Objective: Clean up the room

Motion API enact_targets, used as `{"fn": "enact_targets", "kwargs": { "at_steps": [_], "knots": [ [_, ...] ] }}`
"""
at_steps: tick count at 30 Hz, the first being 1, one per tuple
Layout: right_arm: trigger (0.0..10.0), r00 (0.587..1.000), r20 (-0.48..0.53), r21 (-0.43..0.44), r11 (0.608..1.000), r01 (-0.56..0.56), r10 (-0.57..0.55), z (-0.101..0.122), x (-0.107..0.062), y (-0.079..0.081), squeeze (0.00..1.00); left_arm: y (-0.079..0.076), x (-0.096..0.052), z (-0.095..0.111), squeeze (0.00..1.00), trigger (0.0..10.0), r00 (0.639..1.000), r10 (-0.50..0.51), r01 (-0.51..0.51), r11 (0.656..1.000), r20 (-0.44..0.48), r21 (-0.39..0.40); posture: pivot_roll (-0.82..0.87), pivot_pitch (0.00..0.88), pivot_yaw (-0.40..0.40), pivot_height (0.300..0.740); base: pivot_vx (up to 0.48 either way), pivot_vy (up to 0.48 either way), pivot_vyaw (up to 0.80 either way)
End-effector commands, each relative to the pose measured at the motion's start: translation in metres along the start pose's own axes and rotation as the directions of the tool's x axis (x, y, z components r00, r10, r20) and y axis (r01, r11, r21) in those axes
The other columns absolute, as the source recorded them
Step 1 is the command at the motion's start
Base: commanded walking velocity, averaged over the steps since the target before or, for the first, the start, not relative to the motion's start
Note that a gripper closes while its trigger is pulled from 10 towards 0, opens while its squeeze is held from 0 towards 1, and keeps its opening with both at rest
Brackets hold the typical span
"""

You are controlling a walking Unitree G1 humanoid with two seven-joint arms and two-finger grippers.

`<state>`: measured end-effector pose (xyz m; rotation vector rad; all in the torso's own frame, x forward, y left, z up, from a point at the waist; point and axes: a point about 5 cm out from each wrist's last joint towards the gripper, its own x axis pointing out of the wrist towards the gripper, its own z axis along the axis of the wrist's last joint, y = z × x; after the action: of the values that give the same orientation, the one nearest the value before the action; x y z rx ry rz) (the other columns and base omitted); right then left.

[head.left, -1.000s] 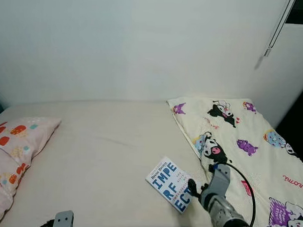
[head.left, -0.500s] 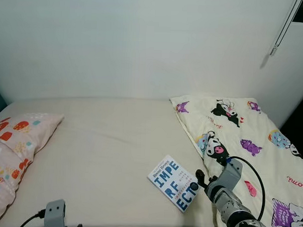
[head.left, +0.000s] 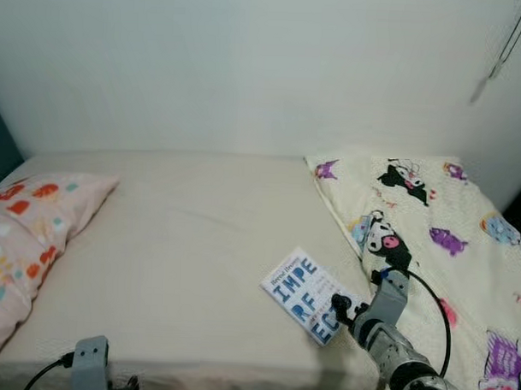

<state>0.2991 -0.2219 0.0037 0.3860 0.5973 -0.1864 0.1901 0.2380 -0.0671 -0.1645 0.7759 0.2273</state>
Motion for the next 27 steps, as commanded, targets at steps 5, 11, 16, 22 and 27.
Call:
{"fn": "enact_targets", "kwargs": {
  "at_steps": [5,11,16,22,27],
  "knots": [
    [10.0,0.998,0.061,0.02,1.0,-0.019,0.018,0.015,0.001,0.002,0.0,0.003,-0.002,-0.006,0.0,10.0,1.0,-0.004,0.004,1.0,-0.012,0.013,0.05,0.106,-0.028,0.595,0.0,0.0,0.0],
    [10.0,0.992,0.123,0.031,0.999,-0.041,0.037,0.028,0.001,0.002,0.0,0.009,-0.005,-0.008,0.0,10.0,1.0,-0.002,0.002,1.0,-0.012,0.027,0.07,0.129,-0.022,0.595,0.0,0.0,0.0],
    [10.0,0.983,0.164,0.076,0.992,-0.096,0.082,0.031,0.001,0.007,0.0,0.021,-0.009,-0.012,0.0,10.0,1.0,0.001,-0.001,0.999,-0.009,0.044,0.12,0.176,-0.006,0.595,0.0,0.0,0.0],
    [10.0,0.958,0.194,0.123,0.964,-0.236,0.21,0.029,0.002,0.026,0.0,0.038,-0.018,-0.018,0.0,10.0,1.0,0.002,-0.002,0.997,0.005,0.077,0.17,0.24,0.016,0.595,0.0,0.0,0.0],
    [10.0,0.93,0.205,0.116,0.936,-0.333,0.305,0.029,0.002,0.04,0.0,0.05,-0.025,-0.022,0.0,10.0,1.0,0.0,-0.002,0.995,0.02,0.098,0.19,0.281,0.033,0.595,0.0,0.0,0.0]
  ]
}}
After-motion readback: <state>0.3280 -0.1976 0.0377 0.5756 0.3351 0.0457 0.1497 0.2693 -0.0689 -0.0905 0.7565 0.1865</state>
